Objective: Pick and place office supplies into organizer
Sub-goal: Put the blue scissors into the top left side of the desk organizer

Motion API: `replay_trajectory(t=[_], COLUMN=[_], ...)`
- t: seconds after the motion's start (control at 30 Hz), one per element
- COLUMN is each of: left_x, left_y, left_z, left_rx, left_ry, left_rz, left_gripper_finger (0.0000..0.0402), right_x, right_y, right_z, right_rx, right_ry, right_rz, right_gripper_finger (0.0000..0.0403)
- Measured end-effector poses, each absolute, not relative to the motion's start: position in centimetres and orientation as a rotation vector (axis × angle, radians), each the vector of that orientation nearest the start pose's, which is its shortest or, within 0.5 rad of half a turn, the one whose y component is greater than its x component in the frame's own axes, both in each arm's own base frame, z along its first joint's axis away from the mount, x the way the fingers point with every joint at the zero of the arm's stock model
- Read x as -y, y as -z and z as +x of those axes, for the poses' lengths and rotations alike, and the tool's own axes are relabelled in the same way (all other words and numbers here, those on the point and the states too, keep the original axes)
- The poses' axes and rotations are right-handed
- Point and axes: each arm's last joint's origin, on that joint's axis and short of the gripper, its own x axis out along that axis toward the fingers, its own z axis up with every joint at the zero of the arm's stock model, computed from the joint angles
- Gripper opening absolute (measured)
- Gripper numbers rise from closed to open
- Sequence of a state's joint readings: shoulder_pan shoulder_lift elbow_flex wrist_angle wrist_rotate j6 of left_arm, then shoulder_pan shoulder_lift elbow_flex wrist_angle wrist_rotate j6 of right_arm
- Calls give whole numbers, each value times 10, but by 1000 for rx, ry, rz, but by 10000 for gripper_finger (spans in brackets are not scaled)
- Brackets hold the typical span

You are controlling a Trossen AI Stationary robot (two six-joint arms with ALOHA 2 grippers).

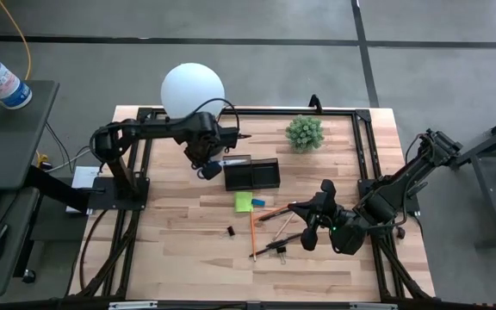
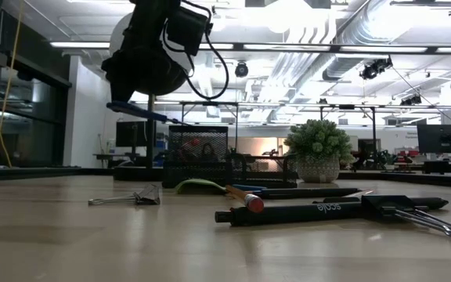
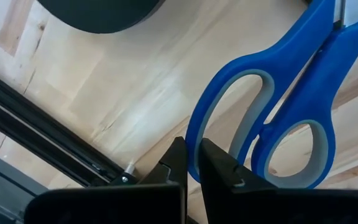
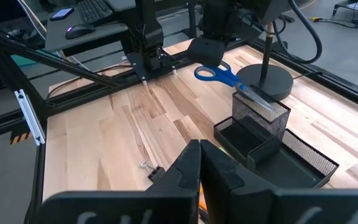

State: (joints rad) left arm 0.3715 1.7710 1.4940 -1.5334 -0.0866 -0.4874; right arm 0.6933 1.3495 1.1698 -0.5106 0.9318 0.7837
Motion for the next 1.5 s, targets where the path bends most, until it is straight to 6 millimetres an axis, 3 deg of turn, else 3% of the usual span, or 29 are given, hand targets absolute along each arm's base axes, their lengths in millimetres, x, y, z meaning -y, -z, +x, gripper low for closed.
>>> replay_trajectory(t=[0.37, 0.97, 1.17, 1.3, 1.5], left_x=[-110, -106, -79, -51, -5], left_y=[-259, -258, -266, -274, -290], left_z=[281, 286, 293, 298, 301], left_rx=[-1688, -1678, -1652, -1578, -1412], left_ry=[-792, -680, -600, -558, -537], left_rz=[-606, -596, -474, -373, -354], left_gripper_finger=[55, 49, 49, 49, 49], right_x=[-161, -162, -163, -163, -168], right_y=[-322, -322, -321, -321, -312], right_z=[230, 230, 230, 230, 236], right_rx=[-350, -365, -386, -390, -406], right_ry=[389, 365, 336, 336, 342], right_rz=[264, 275, 288, 306, 290], right_gripper_finger=[0, 0, 0, 0, 0])
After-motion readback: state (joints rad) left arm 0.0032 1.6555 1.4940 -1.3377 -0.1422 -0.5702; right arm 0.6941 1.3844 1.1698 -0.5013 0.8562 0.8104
